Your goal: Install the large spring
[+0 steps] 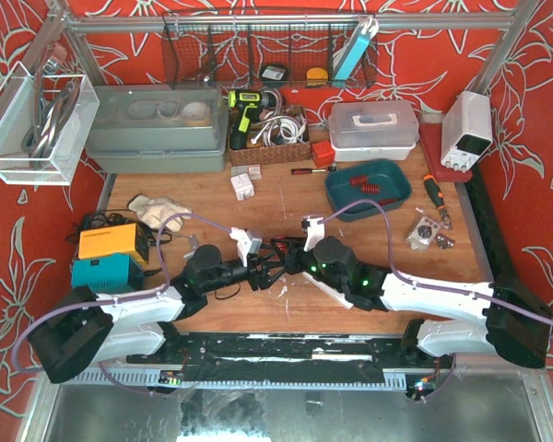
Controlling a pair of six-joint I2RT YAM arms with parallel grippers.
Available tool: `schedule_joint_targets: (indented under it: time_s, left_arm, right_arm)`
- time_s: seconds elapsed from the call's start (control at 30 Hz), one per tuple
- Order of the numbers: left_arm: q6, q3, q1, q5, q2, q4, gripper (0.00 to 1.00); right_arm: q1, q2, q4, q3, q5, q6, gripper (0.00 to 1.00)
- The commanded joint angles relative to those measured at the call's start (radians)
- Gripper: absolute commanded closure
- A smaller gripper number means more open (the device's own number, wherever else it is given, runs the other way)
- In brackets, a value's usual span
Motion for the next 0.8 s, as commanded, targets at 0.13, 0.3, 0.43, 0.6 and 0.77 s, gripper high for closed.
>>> schedule_joint_targets:
  time_s: [0.13,0.3,0.43,0.6,0.77]
  left_arm:
    - [0.002,-0.033,-0.004,-0.074,-0.086,0.013,0.34]
    - [0.011,-0.031,-0.004,-0.087,-0.077,0.008,0.52]
    - [0.026,-0.031,-0.004,-0.102,-0.074,0.001,0.70]
    - [0.061,-0.022,-0.004,-0.139,-0.046,-0.010,0.85]
    - [0.112,-0.010,-0.011,-0.129,0.005,0.010,0.88]
  right_arm:
    - [0.061,0.031,0.052,0.024,0.078,0.001,1.00]
    - [0.073,0.040,0.055,0.029,0.042,0.007,1.00]
    - [0.073,0.017,-0.026,0.032,0.028,-0.006,1.00]
    - [0.071,-0.068,-0.184,0.028,0.023,-0.079,1.00]
    - [0.058,-0.138,-0.283,0.037,-0.033,-0.150,1.00]
